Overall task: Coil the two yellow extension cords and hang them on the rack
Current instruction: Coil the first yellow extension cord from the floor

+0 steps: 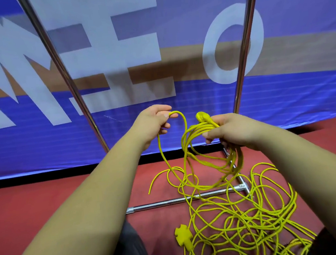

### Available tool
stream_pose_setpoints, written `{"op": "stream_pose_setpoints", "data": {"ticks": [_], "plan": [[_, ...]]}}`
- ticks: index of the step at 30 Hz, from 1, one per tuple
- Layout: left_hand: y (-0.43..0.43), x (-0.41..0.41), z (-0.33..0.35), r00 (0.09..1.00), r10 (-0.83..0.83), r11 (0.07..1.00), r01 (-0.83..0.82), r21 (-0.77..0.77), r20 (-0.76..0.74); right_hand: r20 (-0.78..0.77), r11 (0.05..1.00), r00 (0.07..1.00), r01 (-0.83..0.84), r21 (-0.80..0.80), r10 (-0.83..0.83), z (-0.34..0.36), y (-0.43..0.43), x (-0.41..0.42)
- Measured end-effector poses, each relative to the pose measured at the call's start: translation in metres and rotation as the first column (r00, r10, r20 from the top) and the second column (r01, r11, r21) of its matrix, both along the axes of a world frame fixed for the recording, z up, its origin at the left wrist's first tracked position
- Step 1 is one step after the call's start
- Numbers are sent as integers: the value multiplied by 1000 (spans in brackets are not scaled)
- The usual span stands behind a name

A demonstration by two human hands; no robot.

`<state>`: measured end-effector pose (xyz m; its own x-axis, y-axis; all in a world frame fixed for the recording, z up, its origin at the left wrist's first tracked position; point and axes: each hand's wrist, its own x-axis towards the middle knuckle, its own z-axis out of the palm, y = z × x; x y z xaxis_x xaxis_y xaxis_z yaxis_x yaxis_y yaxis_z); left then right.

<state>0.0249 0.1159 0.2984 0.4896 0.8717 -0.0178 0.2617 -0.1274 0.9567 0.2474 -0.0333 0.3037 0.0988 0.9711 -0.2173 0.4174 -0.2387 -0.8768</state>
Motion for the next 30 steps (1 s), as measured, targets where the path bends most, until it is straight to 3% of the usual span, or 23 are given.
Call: {"op": "stream_pose_setpoints", "data": {"ticks": [4,6,9,13,18,24,30], "plan": [[1,2,4,981,194,981,-194,-6,-24,136,986,978,162,-44,-155,0,1,1],[0,0,9,982,185,983,-185,-14,-42,175,950,944,298,-87,-280,-3,2,4],[-3,-1,14,986,124,990,-115,79,-108,111,901,909,413,-130,-401,-8,4,14],[-6,-2,13,966,178,975,-147,169,-188,-37,855,866,484,-188,-499,-5,3,23],[-1,-6,7,922,242,963,-190,192,-301,-116,830,827,524,-190,-549,-2,4,23],[-15,-4,10,954,28,975,40,219,-300,-290,892,844,420,-165,-451,-2,6,18],[-39,12,18,938,-273,928,315,197,-215,-294,920,872,362,-149,-391,-8,10,11]]}}
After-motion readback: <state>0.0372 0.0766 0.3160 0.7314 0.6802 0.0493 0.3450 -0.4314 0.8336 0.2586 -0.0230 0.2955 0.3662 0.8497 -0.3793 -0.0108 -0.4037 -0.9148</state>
